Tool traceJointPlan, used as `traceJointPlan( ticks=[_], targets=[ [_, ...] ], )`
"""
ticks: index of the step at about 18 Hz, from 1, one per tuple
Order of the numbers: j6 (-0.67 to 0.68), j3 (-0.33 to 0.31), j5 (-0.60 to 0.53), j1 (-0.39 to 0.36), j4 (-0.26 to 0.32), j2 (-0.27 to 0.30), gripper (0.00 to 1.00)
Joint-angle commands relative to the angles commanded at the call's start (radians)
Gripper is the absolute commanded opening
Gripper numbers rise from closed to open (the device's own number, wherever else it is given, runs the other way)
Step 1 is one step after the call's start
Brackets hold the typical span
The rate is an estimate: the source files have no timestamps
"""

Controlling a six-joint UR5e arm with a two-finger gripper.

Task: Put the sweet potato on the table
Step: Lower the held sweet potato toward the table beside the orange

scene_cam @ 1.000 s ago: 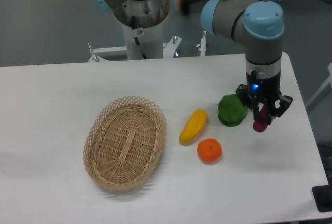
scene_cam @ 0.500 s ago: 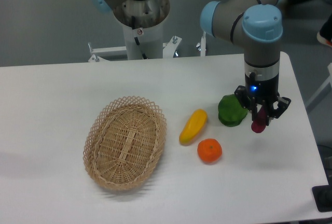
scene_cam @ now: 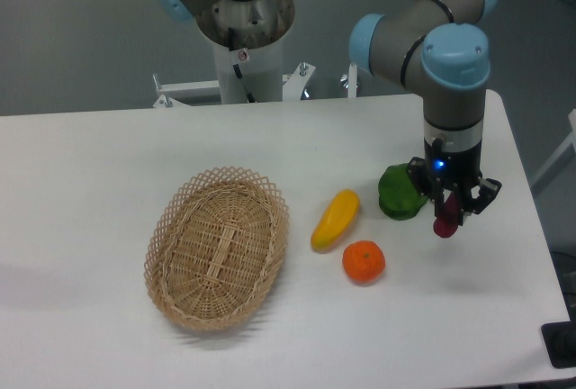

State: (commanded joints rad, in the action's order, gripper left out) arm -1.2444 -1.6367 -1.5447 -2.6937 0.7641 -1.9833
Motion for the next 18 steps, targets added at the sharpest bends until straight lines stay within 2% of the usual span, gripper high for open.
traceJointPlan(
  ticks=[4, 7, 10, 13, 18],
  targets=[
    [0.214, 0.023, 0.000, 0.044, -0.118, -0.103, 0.28],
    [0.331, 0.073, 0.000, 0.080, -0.126, -0.182, 0.28],
    [0.347, 0.098, -0.003, 0.097, -0.131, -0.229, 0.28],
    [0.278, 0.069, -0.028, 0.100, -0.137, -0.229, 0.28],
    [0.272, 0.064, -0.028, 0.100, -0.137, -0.236, 0.30]
  ],
)
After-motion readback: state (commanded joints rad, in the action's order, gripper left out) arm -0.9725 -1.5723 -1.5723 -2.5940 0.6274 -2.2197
